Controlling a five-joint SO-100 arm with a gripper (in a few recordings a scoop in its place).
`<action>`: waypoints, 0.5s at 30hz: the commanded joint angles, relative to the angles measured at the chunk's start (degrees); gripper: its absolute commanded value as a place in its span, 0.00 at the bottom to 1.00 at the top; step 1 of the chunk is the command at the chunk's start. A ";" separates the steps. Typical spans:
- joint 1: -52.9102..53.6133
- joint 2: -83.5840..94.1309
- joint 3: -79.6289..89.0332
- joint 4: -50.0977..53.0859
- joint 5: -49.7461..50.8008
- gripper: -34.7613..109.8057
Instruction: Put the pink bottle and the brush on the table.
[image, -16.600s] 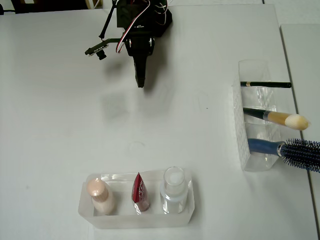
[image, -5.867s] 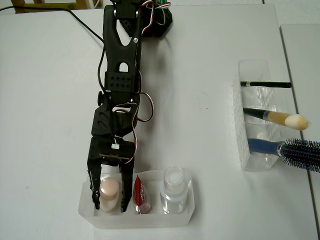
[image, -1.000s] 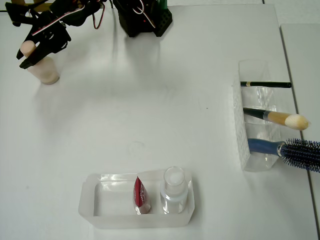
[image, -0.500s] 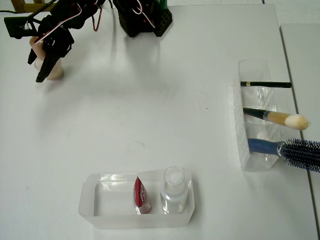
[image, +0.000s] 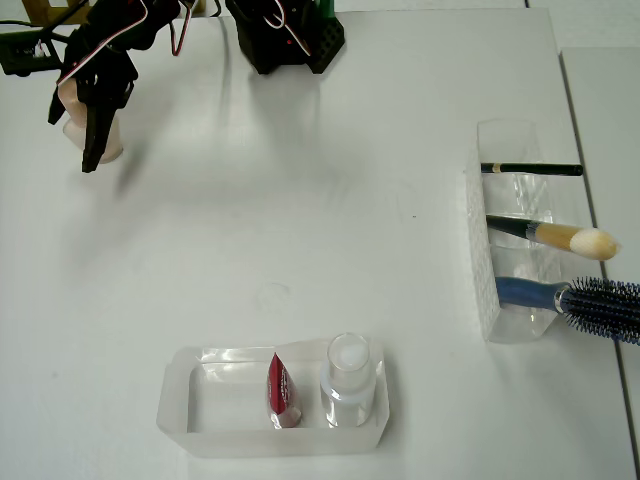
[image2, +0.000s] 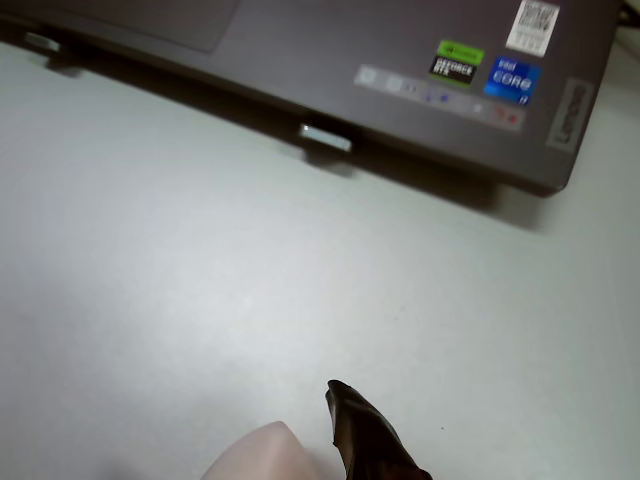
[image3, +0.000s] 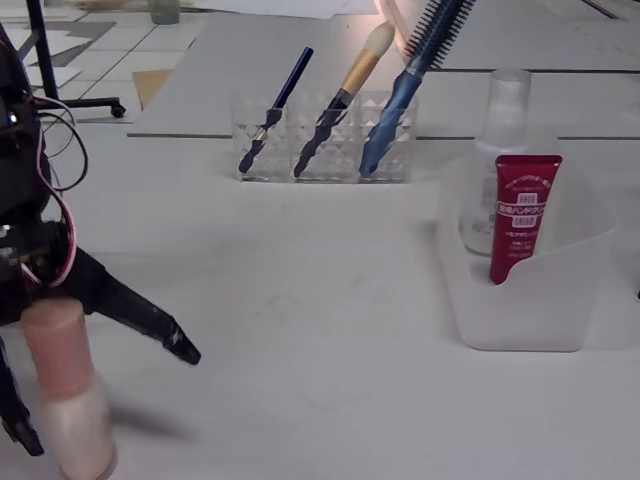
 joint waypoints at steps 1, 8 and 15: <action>0.35 5.80 -1.05 2.81 -1.85 0.65; 0.35 13.54 1.76 7.56 -7.65 0.66; 0.35 22.24 2.55 11.69 -12.13 0.69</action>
